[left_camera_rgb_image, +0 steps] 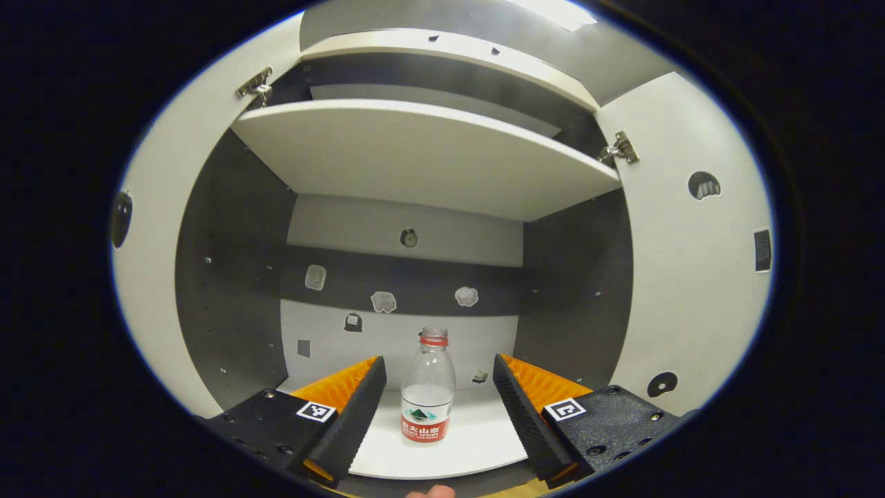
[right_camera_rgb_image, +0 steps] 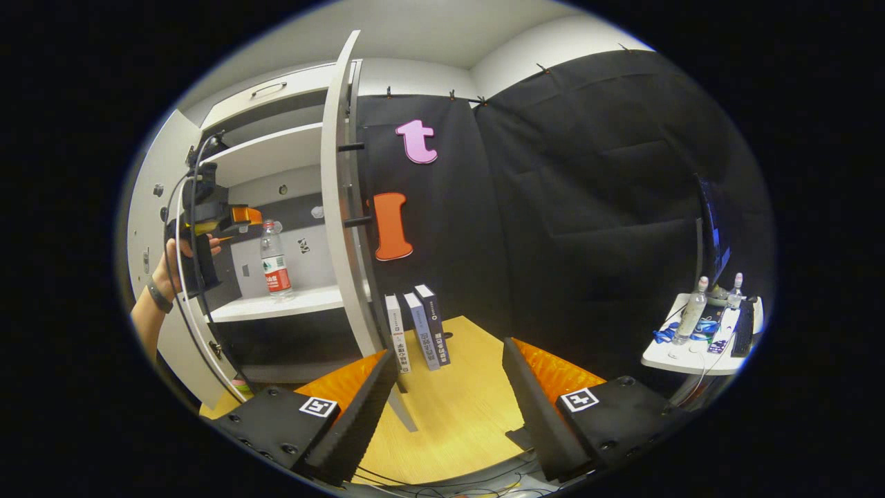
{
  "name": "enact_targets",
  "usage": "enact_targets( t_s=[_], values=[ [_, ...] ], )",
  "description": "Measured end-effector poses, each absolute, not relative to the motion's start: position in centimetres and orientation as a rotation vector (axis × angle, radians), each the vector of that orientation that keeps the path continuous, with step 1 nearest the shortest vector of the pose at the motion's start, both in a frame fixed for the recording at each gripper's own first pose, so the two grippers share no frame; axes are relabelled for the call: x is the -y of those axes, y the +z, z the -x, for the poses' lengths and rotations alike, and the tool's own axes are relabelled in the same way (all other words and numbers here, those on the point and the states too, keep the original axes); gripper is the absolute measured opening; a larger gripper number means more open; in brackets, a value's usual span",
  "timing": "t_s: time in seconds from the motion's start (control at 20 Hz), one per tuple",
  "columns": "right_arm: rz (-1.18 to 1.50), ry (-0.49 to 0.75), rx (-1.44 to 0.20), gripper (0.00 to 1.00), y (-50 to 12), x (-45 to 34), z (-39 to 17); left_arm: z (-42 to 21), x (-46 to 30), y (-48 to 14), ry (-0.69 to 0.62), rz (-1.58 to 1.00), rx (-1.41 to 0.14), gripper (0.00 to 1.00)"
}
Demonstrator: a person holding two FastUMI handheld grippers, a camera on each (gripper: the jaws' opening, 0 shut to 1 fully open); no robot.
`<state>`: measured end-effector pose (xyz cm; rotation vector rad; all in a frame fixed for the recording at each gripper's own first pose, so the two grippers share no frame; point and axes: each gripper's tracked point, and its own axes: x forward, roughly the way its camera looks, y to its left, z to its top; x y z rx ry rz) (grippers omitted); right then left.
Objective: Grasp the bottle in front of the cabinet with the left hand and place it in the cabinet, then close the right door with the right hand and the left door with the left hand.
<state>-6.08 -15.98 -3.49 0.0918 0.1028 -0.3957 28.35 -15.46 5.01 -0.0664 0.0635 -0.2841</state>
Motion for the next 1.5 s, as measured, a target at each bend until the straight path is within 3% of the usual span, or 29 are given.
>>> enact_targets(
  t_s=[0.35,0.9,1.25,1.5],
  values=[
    [-0.071,-0.280,-0.072,1.00,-1.7,14.3,3.4,-20.1,10.4,8.0,-0.211,0.109,-0.032,0.94],
    [-0.051,-0.176,-0.058,1.00,-0.3,11.9,1.9,-5.0,-0.8,2.3,0.046,0.002,-0.028,0.94],
    [-0.069,-0.178,-0.031,1.00,0.8,12.0,3.0,0.2,-1.0,-0.7,0.108,-0.021,-0.009,0.95],
    [-0.005,-0.238,0.046,1.00,5.5,15.6,3.6,1.0,-0.4,-1.4,0.077,0.027,-0.018,0.94]
  ],
)
